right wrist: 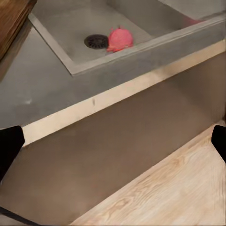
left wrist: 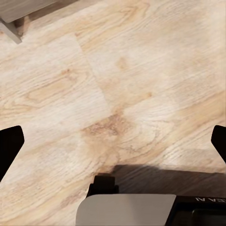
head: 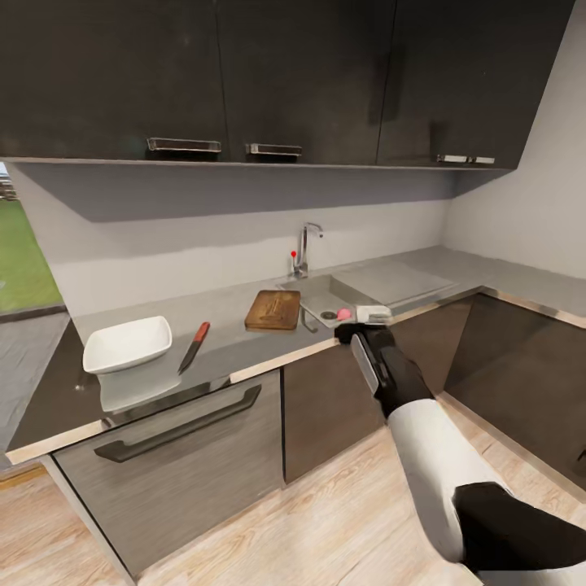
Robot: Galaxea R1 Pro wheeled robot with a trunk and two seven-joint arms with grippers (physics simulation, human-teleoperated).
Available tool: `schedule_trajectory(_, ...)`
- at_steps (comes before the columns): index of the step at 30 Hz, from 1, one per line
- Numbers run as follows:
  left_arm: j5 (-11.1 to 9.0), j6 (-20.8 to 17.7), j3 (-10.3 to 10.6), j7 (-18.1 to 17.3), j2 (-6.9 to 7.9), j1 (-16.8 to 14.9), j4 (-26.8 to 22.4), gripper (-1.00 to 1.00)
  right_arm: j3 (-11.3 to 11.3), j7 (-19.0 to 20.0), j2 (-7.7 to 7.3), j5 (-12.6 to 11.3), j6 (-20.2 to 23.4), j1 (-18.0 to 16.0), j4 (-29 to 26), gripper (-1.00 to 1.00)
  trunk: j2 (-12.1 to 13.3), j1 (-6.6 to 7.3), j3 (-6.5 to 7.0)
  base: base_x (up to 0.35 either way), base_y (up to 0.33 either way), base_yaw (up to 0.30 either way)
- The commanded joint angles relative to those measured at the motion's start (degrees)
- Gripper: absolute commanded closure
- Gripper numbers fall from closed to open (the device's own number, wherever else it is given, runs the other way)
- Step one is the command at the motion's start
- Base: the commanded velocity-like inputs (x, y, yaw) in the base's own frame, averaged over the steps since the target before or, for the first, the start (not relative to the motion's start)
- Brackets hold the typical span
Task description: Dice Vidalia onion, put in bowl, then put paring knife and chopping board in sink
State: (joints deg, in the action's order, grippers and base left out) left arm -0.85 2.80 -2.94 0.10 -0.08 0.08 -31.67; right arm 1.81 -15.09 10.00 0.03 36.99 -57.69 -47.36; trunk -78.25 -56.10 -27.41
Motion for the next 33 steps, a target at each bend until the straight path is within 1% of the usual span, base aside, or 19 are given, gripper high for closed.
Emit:
schedule_trajectory(1, -0.1, 0.1, -0.05, 0.02, -0.01, 0.01, -0.06, -1.0, 0.11, -0.27, 0.0, -0.08, 0.29, -1.51, 1.7, -1.0, 0.39, 0.22, 0.12, 0.0, 0.0, 0.0)
schedule_trajectory(5, -0.11, 0.1, -0.05, 0.02, -0.01, 0.01, 0.02, -1.0, 0.12, -0.28, 0.0, -0.18, 0.2, -7.56, 8.66, -1.0, 1.99, 1.1, 0.84, 0.0, 0.0, 0.0)
schedule_trajectory(7, -0.11, 0.1, -0.05, 0.0, -0.01, 0.01, 0.03, -1.0, 0.19, -0.29, 0.0, -0.18, 0.19, -8.33, 9.56, -1.0, 2.79, 1.54, 1.2, 0.0, 0.0, 0.0)
schedule_trajectory(16, -0.11, 0.1, -0.05, 0.01, -0.01, 0.01, -0.09, -1.0, 0.26, 0.04, 0.0, 0.07, 0.11, -8.77, 12.57, -1.0, 6.4, 3.52, 2.81, 0.0, 0.0, 0.029)
schedule_trajectory(30, -0.11, 0.04, -0.07, -0.16, 0.15, 0.01, -0.04, -1.0, 0.25, -0.06, 0.0, 0.11, -0.81, -8.76, 12.9, -1.0, 12.02, 6.59, 5.33, 0.0, 0.0, 0.256)
schedule_trajectory(33, -0.13, 0.02, -0.04, -0.32, 0.16, 0.01, 0.0, -1.0, 0.2, -0.04, 0.0, 0.15, -1.71, -8.74, 12.9, -1.0, 13.22, 7.25, 5.87, 0.0, 0.0, 0.19)
